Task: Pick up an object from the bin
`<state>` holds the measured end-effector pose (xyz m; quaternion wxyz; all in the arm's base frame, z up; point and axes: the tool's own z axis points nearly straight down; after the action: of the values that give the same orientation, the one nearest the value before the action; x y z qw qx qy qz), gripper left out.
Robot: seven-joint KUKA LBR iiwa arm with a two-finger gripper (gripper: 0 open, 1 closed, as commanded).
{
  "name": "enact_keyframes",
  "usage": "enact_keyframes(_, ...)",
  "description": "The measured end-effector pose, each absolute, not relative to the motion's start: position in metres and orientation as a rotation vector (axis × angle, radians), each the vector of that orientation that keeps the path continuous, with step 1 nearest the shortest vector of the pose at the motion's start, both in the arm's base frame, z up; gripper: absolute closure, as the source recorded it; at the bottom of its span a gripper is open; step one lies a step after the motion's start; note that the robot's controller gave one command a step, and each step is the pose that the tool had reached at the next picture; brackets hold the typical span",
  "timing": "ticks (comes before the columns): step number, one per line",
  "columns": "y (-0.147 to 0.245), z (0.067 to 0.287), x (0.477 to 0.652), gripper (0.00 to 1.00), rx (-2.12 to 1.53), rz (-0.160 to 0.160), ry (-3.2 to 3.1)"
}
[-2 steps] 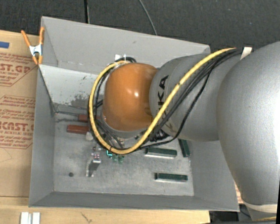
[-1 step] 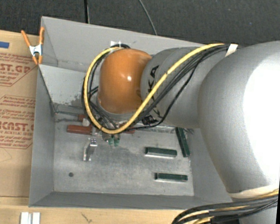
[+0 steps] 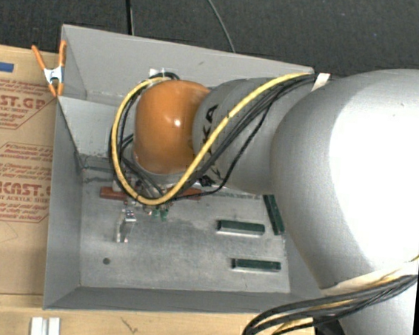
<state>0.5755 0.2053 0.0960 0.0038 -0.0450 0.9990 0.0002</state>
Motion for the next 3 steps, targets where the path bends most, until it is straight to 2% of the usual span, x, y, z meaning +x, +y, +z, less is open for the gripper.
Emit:
enact_keyframes(1, 0.204, 0.091, 0.574, 0.0, -0.112, 0.014, 3.127)
enact_keyframes(2, 0.187, 0.082, 0.595, 0.0, 0.003, 0.023, 3.118)
enact_keyframes(3, 0.199, 0.076, 0.597, 1.0, 0.129, 0.014, 3.12)
